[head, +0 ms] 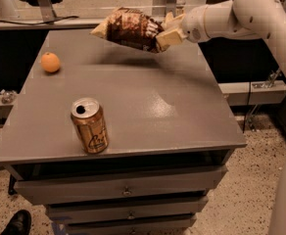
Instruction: Move brown chip bag near orange can
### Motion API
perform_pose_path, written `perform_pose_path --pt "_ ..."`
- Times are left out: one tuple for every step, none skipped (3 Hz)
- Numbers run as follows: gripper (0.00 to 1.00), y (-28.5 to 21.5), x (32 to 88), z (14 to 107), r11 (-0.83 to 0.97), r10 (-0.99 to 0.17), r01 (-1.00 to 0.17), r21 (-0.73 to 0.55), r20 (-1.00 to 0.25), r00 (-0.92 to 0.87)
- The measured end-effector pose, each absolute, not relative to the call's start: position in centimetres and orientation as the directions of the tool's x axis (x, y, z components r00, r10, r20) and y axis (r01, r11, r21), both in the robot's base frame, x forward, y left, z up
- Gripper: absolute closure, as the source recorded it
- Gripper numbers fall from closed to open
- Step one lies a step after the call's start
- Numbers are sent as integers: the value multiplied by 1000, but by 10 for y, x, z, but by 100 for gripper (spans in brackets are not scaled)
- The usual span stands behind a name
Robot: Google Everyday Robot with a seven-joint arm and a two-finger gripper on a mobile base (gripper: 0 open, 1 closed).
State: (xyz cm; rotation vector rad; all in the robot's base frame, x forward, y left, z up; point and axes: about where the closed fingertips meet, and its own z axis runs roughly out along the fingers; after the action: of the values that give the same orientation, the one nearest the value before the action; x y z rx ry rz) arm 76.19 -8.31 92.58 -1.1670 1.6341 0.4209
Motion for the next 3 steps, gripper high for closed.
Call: perform_pose_path --pt "100 -81 725 911 412 -499 -877 -245 -867 8" --pt "100 -80 692 895 373 -528 -898 -232 -849 0" --pt "100 -80 664 887 335 -566 -913 -235 -824 4"
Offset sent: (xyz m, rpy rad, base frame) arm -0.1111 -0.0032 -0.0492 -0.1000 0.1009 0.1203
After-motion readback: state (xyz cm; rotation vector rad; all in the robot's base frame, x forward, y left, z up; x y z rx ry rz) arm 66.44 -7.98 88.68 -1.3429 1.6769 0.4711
